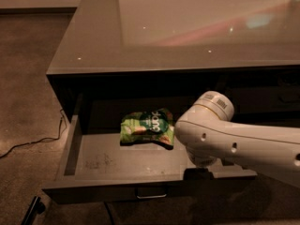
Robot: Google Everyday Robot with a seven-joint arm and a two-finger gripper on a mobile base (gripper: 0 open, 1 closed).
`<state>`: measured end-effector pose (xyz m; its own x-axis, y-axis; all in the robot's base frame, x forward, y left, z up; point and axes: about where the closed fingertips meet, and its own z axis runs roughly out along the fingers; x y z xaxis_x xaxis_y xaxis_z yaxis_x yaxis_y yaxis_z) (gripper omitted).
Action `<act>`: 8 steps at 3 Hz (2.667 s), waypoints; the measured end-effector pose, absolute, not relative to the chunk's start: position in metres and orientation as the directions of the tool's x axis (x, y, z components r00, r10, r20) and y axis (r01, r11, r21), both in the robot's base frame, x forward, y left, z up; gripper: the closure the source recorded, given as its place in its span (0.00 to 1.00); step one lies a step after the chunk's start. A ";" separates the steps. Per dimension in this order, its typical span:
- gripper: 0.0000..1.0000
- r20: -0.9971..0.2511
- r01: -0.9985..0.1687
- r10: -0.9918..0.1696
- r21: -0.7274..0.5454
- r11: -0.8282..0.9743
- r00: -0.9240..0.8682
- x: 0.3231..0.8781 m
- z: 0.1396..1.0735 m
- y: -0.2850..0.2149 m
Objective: Open top drawer
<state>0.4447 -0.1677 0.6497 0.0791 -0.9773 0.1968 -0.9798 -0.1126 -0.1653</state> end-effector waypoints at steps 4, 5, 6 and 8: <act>0.81 0.195 -0.991 -0.977 -0.087 -0.102 0.083 0.437 0.622 -0.179; 0.58 0.195 -0.991 -0.977 -0.087 -0.102 0.083 0.437 0.622 -0.179; 0.35 0.195 -0.991 -0.977 -0.087 -0.102 0.083 0.437 0.622 -0.179; 0.00 0.195 -0.991 -0.977 -0.087 -0.102 0.083 0.437 0.622 -0.179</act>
Offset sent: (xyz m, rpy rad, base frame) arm -0.0084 -0.0091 -0.0380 0.0060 0.1039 -0.0034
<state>0.4370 -0.1789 0.6222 0.0831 -0.9773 0.1948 -0.9910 -0.1016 -0.0872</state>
